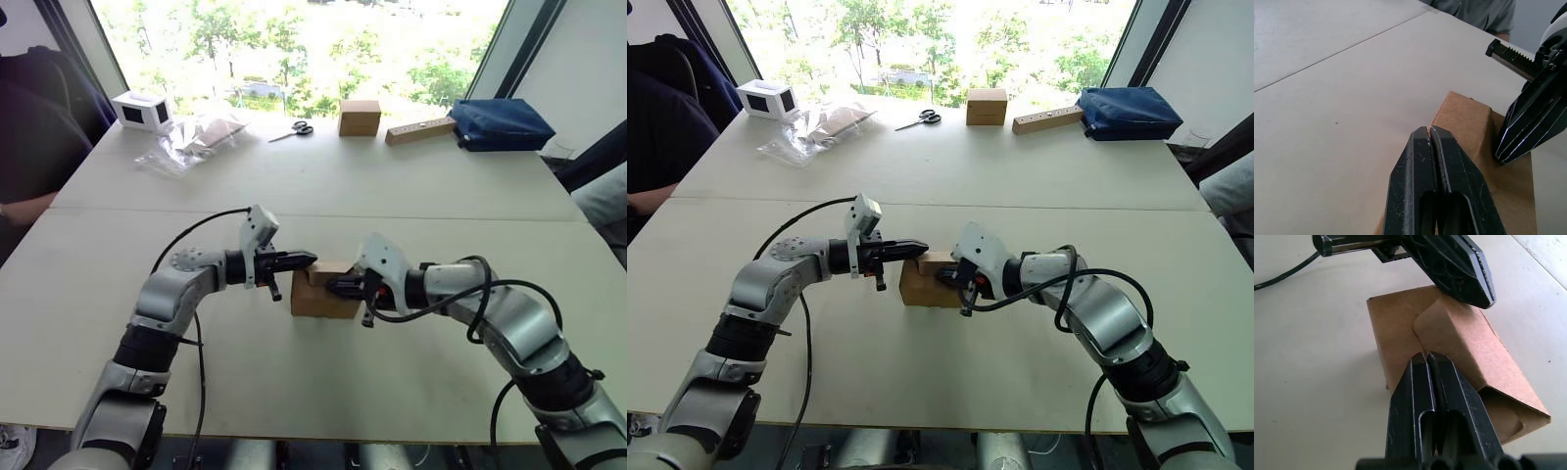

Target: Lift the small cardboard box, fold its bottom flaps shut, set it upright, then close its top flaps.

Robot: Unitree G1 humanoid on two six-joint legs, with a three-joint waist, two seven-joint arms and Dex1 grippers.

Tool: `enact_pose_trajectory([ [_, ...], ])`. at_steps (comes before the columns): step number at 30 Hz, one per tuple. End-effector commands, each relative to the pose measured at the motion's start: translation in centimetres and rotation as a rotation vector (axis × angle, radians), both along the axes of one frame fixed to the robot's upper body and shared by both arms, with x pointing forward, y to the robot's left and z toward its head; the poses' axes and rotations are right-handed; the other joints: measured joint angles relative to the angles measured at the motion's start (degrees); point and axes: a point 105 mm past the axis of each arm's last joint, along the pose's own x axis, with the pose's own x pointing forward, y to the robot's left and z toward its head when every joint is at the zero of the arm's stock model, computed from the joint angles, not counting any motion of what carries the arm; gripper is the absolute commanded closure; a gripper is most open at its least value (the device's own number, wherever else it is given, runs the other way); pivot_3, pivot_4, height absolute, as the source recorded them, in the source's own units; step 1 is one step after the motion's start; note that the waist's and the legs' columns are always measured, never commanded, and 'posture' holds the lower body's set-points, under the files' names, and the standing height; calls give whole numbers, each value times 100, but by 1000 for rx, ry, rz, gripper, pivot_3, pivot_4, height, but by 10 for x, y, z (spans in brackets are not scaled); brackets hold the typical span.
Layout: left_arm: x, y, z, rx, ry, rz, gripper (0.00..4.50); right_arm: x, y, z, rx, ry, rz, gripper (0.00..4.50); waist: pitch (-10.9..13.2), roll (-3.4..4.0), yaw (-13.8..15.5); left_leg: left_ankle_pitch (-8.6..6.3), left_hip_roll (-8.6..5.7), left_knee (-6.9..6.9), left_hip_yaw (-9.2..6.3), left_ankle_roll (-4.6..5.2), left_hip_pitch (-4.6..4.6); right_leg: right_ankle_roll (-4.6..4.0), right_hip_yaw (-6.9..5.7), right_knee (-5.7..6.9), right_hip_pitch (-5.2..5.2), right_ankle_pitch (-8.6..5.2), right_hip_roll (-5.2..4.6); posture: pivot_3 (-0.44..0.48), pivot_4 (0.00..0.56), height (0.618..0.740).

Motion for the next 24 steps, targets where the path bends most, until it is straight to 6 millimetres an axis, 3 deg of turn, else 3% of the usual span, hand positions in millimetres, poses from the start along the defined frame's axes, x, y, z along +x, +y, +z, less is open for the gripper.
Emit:
enact_pose_trajectory([
  [1, -4, -1, 4, -3, -25, -17, 4469, 6, -1, 8, -4, -53, -14, 4500, 0, 0, 0, 0, 0, 0, 0, 0, 0, 0, 0, 0, 0, 0, 0, 0, 150, 740],
  [24, -4, 2, 2, 9, -37, -13, 4469, 3, 10, 18, 55, -41, 12, 4500, 0, 0, -4, 0, 0, -1, -1, 0, 0, -3, 1, -3, 1, 0, -6, 0, 150, 740],
])
